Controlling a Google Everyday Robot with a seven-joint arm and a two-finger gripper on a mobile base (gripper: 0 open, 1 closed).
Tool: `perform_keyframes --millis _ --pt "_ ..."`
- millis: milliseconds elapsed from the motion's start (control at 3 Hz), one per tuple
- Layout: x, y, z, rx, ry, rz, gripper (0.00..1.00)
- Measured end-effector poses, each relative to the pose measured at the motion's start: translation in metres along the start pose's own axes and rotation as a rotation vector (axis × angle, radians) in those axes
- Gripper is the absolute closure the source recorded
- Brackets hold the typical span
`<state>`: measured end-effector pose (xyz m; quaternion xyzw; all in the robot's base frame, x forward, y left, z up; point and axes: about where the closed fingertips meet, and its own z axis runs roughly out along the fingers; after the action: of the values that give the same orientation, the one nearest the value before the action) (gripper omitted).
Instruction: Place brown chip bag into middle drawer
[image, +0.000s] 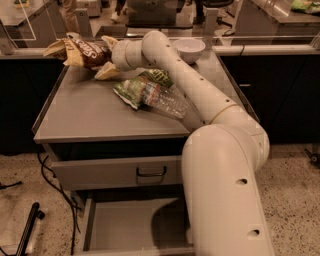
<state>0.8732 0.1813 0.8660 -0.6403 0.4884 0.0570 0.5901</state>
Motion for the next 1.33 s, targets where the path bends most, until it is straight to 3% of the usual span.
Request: perform_keyframes --millis 333,1000,1333 --pt "-0.0005 -0.0009 -0.0003 0.0 0.0 0.0 0.41" --pt "0.0016 -0.0044 0.0033 0.004 -0.003 -0.009 0.87" --pt "0.0016 -0.0044 0.0034 0.004 -0.003 -0.009 1.0"
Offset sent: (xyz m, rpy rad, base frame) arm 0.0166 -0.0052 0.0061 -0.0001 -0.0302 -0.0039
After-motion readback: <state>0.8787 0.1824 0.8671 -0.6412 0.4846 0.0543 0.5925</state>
